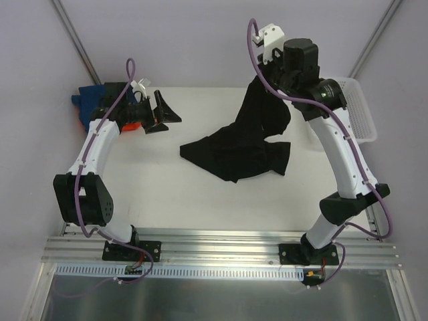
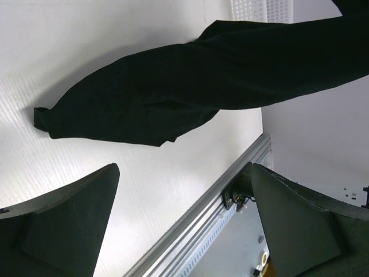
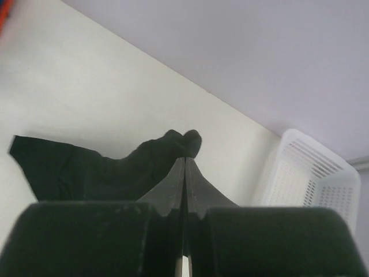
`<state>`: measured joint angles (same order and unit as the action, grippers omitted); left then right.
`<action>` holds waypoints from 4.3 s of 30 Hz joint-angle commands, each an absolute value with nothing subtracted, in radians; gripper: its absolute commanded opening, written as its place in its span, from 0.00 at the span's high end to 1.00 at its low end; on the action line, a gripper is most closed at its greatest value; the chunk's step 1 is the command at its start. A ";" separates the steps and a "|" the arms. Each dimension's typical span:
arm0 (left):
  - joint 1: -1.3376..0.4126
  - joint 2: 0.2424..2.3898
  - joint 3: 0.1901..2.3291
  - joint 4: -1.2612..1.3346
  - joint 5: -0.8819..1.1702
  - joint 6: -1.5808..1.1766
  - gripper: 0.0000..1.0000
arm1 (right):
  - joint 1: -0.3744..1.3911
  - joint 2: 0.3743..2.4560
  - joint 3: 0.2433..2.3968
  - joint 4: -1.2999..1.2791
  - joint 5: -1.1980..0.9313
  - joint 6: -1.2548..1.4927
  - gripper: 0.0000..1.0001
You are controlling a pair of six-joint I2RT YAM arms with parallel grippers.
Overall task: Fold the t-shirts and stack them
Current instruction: Flatten the tshirt out
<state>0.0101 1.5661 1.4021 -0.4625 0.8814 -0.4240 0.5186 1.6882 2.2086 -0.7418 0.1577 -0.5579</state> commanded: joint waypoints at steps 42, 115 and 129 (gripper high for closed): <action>0.130 1.302 1.365 -0.465 0.746 -0.373 0.01 | 0.449 1.672 1.434 -0.830 -0.472 -0.052 0.49; 0.201 1.341 1.252 -0.345 0.833 -0.532 0.01 | 0.489 1.775 1.815 -0.888 -0.200 -0.164 0.99; 0.066 1.604 1.410 -0.344 0.805 -0.477 0.01 | 0.482 1.603 2.020 -0.908 -0.012 -0.302 0.99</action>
<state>0.1127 1.5501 1.3365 -0.3576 0.8001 -0.5083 0.4862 1.6749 1.9602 -0.8883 -0.0910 -0.2375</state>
